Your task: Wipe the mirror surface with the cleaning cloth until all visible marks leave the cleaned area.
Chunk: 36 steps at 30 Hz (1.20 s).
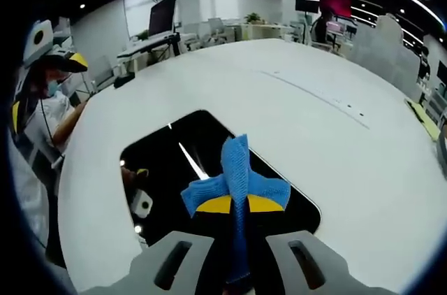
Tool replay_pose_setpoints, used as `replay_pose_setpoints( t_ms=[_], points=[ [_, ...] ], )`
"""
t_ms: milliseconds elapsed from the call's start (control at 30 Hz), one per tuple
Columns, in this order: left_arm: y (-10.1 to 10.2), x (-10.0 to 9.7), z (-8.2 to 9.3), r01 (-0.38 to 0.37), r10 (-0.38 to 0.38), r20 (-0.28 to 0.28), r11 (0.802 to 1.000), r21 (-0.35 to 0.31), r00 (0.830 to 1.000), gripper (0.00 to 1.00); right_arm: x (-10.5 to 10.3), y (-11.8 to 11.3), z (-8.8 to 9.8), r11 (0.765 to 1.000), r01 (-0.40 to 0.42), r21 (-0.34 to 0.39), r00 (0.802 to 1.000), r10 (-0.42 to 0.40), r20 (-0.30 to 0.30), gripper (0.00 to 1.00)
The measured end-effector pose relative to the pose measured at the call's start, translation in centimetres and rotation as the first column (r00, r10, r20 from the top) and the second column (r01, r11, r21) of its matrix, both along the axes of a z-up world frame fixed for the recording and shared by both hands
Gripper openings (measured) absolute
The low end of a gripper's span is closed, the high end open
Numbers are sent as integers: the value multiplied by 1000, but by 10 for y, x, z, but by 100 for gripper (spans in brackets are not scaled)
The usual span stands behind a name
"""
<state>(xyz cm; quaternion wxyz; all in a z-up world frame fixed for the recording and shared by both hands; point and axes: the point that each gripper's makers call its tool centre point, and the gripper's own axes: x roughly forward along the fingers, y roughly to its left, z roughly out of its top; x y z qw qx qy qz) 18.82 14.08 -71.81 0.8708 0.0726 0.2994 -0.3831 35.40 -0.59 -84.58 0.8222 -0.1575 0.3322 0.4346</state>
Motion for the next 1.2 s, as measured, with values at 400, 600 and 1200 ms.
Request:
replay_pose_setpoints(
  t_ms=[400, 600, 1200],
  points=[
    [-1, -5, -4, 16, -16, 4, 999, 43, 1000, 99, -18, 1, 0, 1000, -14, 7, 1000, 14, 4, 1],
    [-3, -8, -4, 29, -29, 5, 999, 45, 1000, 99, -26, 1, 0, 1000, -26, 6, 1000, 26, 6, 1],
    [3, 1, -4, -37, 37, -1, 999, 0, 999, 99, -44, -1, 0, 999, -35, 7, 999, 35, 9, 1]
  ],
)
